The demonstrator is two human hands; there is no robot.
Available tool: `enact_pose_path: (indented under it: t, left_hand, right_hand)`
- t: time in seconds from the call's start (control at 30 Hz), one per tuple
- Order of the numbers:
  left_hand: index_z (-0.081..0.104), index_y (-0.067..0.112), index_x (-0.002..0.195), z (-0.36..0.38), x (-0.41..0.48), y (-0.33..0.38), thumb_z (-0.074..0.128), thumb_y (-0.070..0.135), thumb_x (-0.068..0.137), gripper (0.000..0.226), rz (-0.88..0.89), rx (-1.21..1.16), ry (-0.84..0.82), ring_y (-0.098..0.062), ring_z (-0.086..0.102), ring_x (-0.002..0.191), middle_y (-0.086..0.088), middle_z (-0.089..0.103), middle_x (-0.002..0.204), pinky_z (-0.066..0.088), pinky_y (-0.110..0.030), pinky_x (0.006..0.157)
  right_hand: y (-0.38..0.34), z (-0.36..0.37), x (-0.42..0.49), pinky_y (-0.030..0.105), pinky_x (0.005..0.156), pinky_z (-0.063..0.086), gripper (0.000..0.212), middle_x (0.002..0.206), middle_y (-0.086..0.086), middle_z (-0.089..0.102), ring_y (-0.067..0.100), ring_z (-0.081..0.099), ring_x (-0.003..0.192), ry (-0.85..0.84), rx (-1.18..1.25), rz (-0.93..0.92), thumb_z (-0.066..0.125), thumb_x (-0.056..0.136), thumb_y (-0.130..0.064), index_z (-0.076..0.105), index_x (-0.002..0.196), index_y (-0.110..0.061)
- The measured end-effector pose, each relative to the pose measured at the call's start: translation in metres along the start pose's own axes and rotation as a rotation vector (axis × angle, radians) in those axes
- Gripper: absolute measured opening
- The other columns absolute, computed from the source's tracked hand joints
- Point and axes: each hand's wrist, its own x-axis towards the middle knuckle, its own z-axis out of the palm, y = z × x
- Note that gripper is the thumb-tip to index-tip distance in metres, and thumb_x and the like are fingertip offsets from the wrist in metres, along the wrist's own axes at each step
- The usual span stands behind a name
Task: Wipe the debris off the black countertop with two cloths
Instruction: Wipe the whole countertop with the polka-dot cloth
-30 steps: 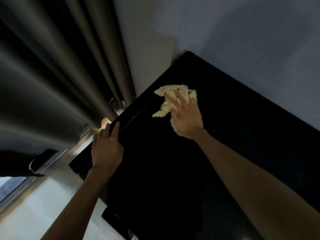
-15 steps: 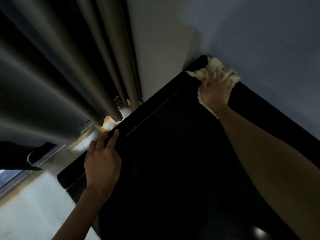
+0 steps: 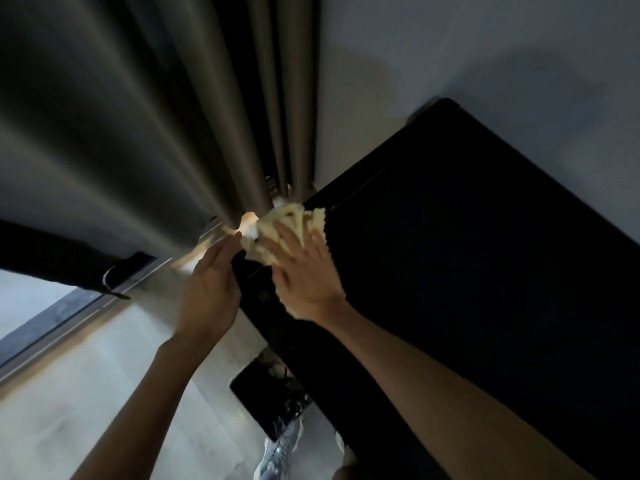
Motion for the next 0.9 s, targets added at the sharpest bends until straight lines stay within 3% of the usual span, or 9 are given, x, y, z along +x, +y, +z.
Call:
enact_pose_path:
  t: [0.1,0.23,0.37,0.53,0.63,0.77,0.9]
  left_hand:
    - [0.041,0.013,0.141,-0.008,-0.011,-0.004,0.038,0.002,0.093,0.049,0.02,-0.01,-0.05,-0.034,0.052,0.12,-0.014,0.048,0.139,0.043,-0.043,0.097]
    - [0.038,0.018,0.143,0.0,-0.016,-0.008,0.035,0.016,0.097,0.046,0.011,0.06,-0.165,-0.031,0.045,0.128,-0.009,0.041,0.147,0.043,-0.042,0.099]
    - [0.033,0.018,0.145,0.024,-0.021,0.003,0.04,0.009,0.095,0.052,-0.008,0.091,-0.304,-0.034,0.033,0.137,-0.019,0.033,0.149,0.036,-0.048,0.108]
    - [0.015,0.027,0.15,0.047,-0.026,0.03,0.035,0.026,0.097,0.056,-0.064,0.427,-0.271,-0.04,0.025,0.139,-0.026,0.023,0.151,0.015,-0.048,0.115]
    - [0.012,0.032,0.15,0.062,-0.026,0.048,0.024,0.04,0.099,0.053,-0.112,0.468,-0.217,-0.041,0.023,0.14,-0.029,0.021,0.151,0.012,-0.049,0.116]
    - [0.009,0.037,0.149,0.083,-0.029,0.055,0.015,0.055,0.095,0.058,-0.166,0.483,-0.186,-0.044,0.014,0.142,-0.034,0.014,0.151,0.01,-0.051,0.117]
    - [0.007,0.038,0.149,0.099,-0.028,0.061,0.009,0.066,0.088,0.067,-0.215,0.471,-0.124,-0.048,0.009,0.141,-0.038,0.009,0.149,0.01,-0.053,0.115]
  right_hand:
    - [-0.029,0.012,-0.04,0.048,0.121,0.002,0.054,0.16,-0.003,0.019,0.031,0.005,0.149,-0.027,-0.055,-0.103,0.025,0.098,-0.041,0.023,0.151,-0.035]
    - [-0.033,0.02,-0.091,0.047,0.12,0.012,0.046,0.153,-0.004,0.037,0.024,0.025,0.145,-0.031,0.004,-0.193,0.032,0.098,-0.037,0.044,0.142,-0.034]
    - [-0.011,0.013,-0.128,0.046,0.119,0.009,0.049,0.157,-0.005,0.027,0.023,0.022,0.144,-0.064,-0.01,-0.243,0.037,0.096,-0.036,0.035,0.145,-0.039]
    - [0.038,0.002,-0.134,0.05,0.119,0.007,0.059,0.161,-0.008,0.014,0.026,0.015,0.147,-0.001,0.101,0.01,0.039,0.091,-0.034,0.026,0.148,-0.043]
    - [0.099,-0.01,-0.127,0.049,0.12,0.006,0.059,0.161,-0.009,0.01,0.021,0.013,0.148,0.019,0.093,0.156,0.036,0.093,-0.034,0.02,0.149,-0.043]
    - [0.189,-0.022,-0.102,0.053,0.117,0.008,0.054,0.161,-0.008,0.012,0.024,0.009,0.149,-0.011,-0.077,0.34,0.024,0.093,-0.042,0.029,0.147,-0.04]
    - [0.255,-0.049,-0.064,0.054,0.118,0.01,0.059,0.161,0.001,0.014,0.037,0.018,0.145,0.091,-0.091,0.553,0.037,0.092,-0.043,0.025,0.149,-0.038]
